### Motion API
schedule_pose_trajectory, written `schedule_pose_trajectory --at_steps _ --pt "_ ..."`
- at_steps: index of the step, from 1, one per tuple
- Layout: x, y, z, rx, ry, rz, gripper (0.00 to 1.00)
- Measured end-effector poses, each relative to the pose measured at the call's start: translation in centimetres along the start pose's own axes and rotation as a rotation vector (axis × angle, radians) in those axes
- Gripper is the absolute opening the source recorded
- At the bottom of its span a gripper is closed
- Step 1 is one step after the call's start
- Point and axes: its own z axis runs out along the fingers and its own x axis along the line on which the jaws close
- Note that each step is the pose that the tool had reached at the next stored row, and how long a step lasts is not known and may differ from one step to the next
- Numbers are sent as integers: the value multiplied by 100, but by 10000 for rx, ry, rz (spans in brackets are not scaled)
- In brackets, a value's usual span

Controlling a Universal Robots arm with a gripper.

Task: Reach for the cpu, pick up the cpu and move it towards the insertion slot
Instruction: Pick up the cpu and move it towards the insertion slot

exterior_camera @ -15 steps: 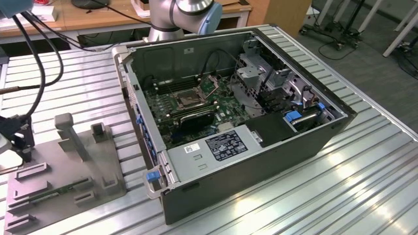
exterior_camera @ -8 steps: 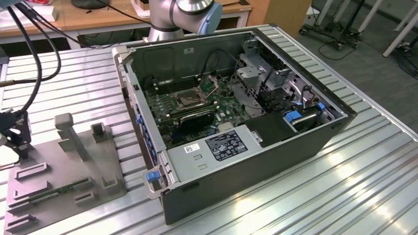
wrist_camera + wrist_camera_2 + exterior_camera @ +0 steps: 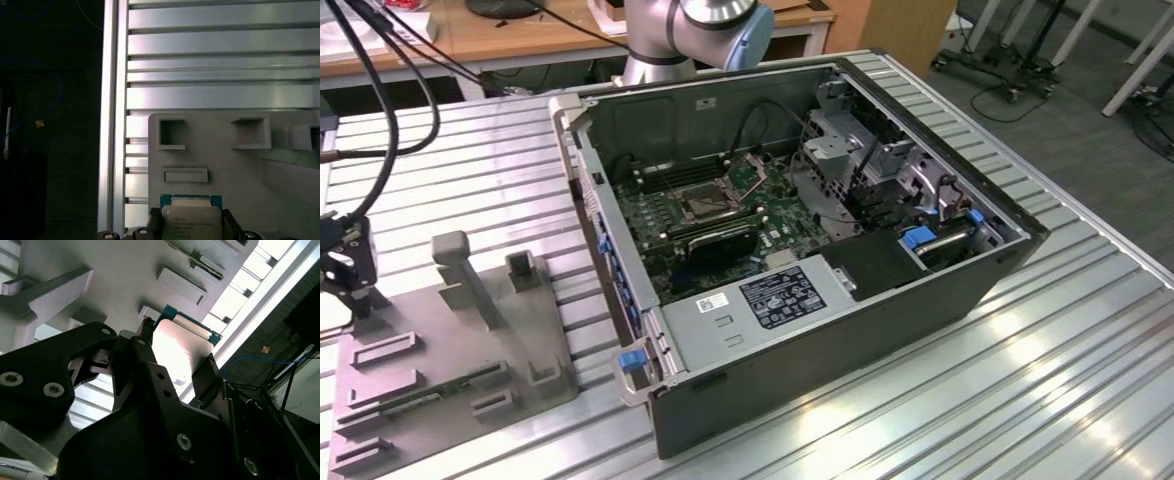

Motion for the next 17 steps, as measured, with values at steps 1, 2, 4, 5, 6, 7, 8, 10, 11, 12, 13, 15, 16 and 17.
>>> schedule_pose_trajectory --at_steps 1,2,4,5,6,7,8,10,11,12,13,15,16,17 --pt "0 1 -12 0 0 0 55" --pt "0 2 -24 0 0 0 55" --pt "-1 3 -49 0 0 0 55" --pt "-1 4 -61 0 0 0 55" --pt "-1 4 -73 0 0 0 55" --pt "-1 5 -84 0 0 0 55" --pt "-1 6 -96 0 1 0 55" --pt "-1 7 -117 0 0 0 55" --pt "-1 7 -125 0 0 0 55" --pt "-1 8 -134 0 0 0 55" --pt "-1 8 -143 0 1 0 55" --pt "-1 9 -155 0 0 0 55" --pt "-1 9 -155 -1 -2 0 55" --pt "-1 9 -156 -1 -2 0 55"
